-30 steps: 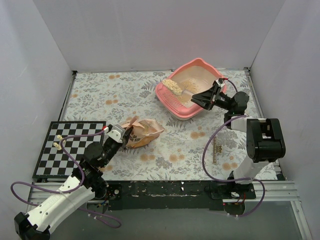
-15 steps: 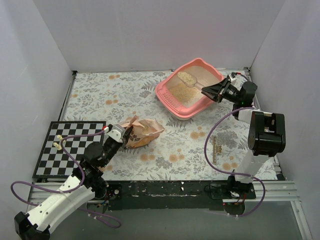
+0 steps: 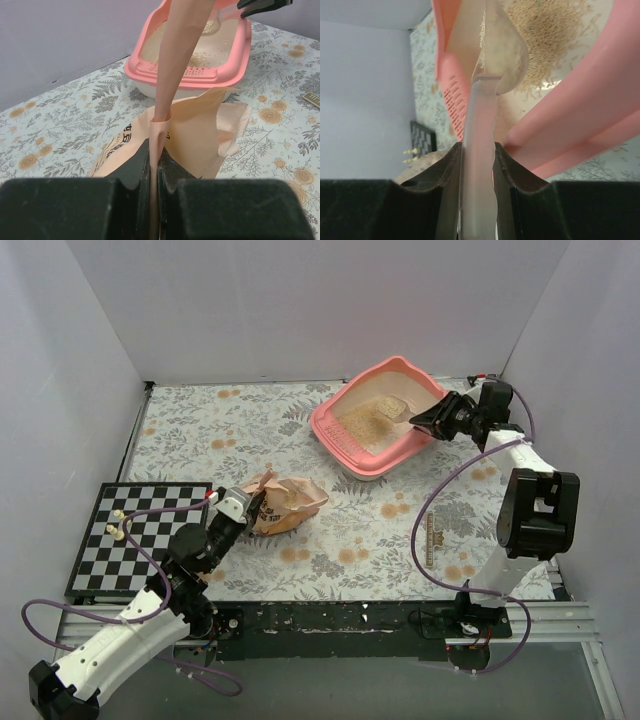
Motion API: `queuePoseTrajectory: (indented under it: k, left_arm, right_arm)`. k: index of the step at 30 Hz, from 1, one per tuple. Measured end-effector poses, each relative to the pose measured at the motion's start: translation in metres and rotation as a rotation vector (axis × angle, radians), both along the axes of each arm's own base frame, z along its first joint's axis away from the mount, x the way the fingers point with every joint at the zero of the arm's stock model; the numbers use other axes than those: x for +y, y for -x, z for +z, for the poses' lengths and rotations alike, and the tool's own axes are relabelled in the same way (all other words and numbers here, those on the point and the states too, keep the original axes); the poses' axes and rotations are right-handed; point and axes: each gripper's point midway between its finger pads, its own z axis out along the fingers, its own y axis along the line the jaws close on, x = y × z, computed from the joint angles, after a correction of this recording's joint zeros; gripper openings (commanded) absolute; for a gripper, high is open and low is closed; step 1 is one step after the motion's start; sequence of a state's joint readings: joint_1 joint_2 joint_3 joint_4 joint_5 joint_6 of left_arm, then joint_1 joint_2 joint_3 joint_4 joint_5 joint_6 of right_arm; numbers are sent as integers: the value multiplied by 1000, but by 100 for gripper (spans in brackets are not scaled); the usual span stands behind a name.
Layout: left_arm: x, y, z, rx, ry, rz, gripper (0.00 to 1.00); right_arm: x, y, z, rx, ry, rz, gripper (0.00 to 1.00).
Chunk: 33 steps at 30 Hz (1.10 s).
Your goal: Fill the litter box with clean litter
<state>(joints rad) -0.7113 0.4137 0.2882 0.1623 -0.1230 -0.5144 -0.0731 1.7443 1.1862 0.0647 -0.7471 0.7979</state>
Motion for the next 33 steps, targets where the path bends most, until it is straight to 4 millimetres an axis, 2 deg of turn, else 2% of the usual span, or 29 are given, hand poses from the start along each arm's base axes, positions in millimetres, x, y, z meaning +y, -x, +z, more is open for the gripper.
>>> queuePoseTrajectory:
  k: [5, 11, 15, 18, 22, 26, 31, 33]
  left_arm:
    - [0, -1, 0, 2, 2, 5, 0]
    - [2, -2, 0, 4, 7, 15, 0]
    - [3, -2, 0, 6, 11, 21, 0]
    - [4, -2, 1, 7, 14, 26, 0]
    - [5, -2, 2, 6, 20, 32, 0]
    - [7, -2, 3, 6, 23, 39, 0]
    - [7, -2, 3, 6, 23, 41, 0]
    - [7, -2, 2, 7, 23, 42, 0]
  right_arm:
    - [-2, 3, 2, 1, 224, -37, 1]
    - [29, 8, 24, -58, 492, 37, 1]
    - [50, -1, 53, -138, 665, 75, 1]
    - [63, -8, 65, -188, 805, 82, 1]
    - [68, -1, 61, -193, 982, 102, 1]
    - [59, 12, 50, -161, 1124, 125, 1]
    - [47, 22, 44, -152, 1236, 129, 1]
    - [49, 29, 48, -159, 1246, 145, 1]
